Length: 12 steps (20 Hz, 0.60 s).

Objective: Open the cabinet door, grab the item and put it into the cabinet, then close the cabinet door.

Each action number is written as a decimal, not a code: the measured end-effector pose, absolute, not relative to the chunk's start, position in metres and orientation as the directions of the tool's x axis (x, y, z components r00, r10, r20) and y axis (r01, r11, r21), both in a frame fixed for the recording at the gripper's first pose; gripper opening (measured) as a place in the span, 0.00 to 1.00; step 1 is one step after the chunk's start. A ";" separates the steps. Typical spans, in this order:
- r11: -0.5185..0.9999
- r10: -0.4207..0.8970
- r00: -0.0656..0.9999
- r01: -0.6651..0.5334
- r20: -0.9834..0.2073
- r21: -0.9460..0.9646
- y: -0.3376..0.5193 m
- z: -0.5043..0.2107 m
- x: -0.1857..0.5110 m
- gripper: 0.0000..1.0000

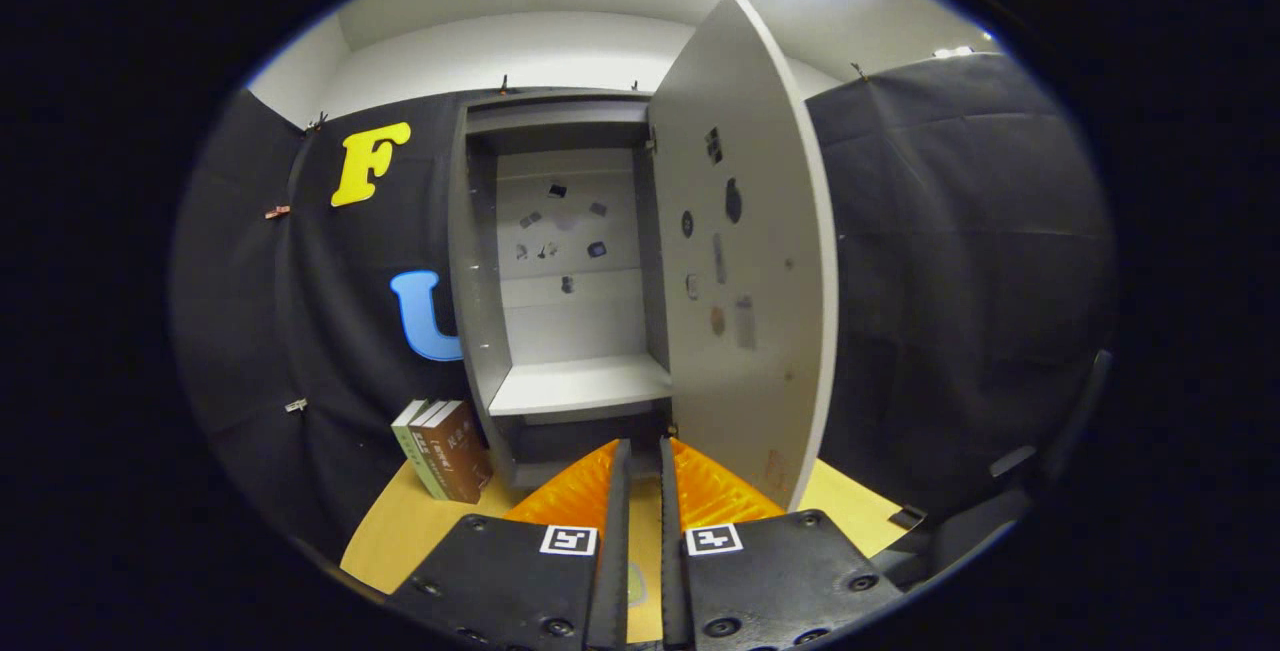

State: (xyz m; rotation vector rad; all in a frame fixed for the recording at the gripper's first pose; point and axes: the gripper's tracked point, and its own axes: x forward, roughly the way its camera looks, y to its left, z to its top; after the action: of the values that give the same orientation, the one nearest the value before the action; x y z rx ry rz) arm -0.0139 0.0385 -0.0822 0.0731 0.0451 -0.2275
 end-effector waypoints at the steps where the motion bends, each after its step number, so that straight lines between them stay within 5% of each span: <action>1: 0.974 -0.209 0.975 0.215 -0.078 0.071 0.049 -0.091 -0.008 0.18; 4: 0.979 -0.174 0.969 0.190 -0.174 0.078 0.070 -0.132 0.015 0.35; 12: 0.990 -0.091 0.898 0.127 -0.431 0.056 0.080 -0.256 0.074 0.37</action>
State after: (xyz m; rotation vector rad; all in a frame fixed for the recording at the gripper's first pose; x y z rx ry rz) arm 0.0739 0.0798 -0.2561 0.0832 0.4425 -0.1126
